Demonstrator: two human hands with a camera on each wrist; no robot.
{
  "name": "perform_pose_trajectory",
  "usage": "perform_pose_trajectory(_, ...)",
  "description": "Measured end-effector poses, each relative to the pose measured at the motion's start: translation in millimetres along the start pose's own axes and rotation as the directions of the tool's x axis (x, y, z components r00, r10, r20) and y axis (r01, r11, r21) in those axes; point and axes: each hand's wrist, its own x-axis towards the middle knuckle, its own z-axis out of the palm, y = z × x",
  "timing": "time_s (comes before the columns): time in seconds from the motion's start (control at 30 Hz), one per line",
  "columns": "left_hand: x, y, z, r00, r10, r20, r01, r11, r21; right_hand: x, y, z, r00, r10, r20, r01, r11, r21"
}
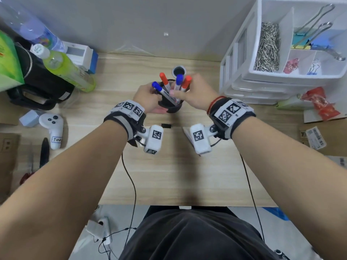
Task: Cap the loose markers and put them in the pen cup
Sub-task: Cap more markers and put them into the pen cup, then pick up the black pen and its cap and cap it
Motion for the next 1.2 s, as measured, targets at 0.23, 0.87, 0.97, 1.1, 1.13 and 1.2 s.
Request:
perform_pose_trajectory(0.23, 27, 10, 0, 0.995, -0.066, -0.074, 0.059, 0.994, -0.089, 36, 13, -2, 0.997, 0.005, -0.071, -0.015, 0.991, -0.135)
perform_pose_trajectory(0.87, 17, -39, 9, 0.991, -0.094, -0.091, 0.126, 0.874, 0.470, -44, 134, -21, 0.781, 0.623, -0.034, -0.463, 0.542, -0.701)
perform_pose_trajectory(0.97, 11, -57, 14, 0.999, -0.042, -0.030, 0.051, 0.737, 0.673, -48, 140, -15, 0.795, 0.607, -0.023, -0.462, 0.581, -0.670)
perform_pose_trajectory(1.1, 8, -80, 25, 0.998, 0.055, 0.037, -0.063, 0.608, 0.791, -46, 130, -4, 0.860, 0.504, 0.079, -0.368, 0.720, -0.589)
perform_pose_trajectory(1.13, 7, -84, 27, 0.995, 0.079, 0.055, -0.091, 0.585, 0.806, -45, 125, -2, 0.878, 0.465, 0.110, -0.332, 0.759, -0.560)
perform_pose_trajectory(1.2, 8, -90, 29, 0.989, 0.123, 0.081, -0.136, 0.562, 0.816, -44, 115, 3, 0.910, 0.385, 0.154, -0.266, 0.828, -0.494)
